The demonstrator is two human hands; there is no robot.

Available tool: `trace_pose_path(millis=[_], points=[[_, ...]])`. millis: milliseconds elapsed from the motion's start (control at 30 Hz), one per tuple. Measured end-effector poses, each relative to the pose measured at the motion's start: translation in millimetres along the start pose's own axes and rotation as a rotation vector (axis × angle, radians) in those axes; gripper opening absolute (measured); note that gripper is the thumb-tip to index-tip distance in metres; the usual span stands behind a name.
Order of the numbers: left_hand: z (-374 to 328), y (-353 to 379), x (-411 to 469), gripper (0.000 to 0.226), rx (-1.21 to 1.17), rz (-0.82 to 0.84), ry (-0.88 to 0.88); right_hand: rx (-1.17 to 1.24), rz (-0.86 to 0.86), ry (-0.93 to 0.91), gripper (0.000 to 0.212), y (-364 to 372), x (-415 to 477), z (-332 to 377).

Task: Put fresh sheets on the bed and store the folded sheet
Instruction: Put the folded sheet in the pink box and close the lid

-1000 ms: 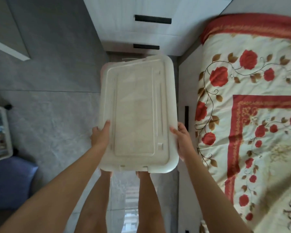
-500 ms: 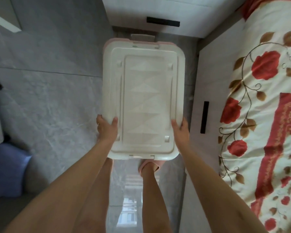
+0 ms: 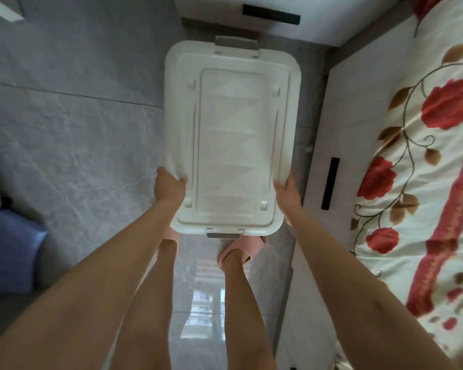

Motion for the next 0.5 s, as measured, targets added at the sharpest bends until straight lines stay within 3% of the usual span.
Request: trace_pose_path(millis=[200, 300, 400, 500], points=[[1.1, -6.5, 0.2, 0.051, 0.093, 0.03, 0.05, -0.111, -0.052, 0.015, 0.049, -5.3, 4.4, 3.4], [-0.1, -4.6, 2.0, 0.062, 0.111, 0.063, 0.058, -0.288, -0.142, 0.011, 0.069, -9.6, 1.1, 17.9], [-27.0, -0.1, 8.9, 0.112, 0.116, 0.143, 0.179, -0.516, -0.187, -0.252, 0.093, -15.8, 11.2, 77.7], [-65.2, -2.3, 20.3, 0.143, 0.195, 0.14, 0.269, -0.493, -0.122, -0.598, 0.093, -10.5, 31.3, 155.9]])
Point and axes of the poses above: each hand's wrist, its own x-axis towards the middle knuckle, its own y-axis out of the palm, z = x × y, the point moved 6 cm from there along x, towards the middle knuckle
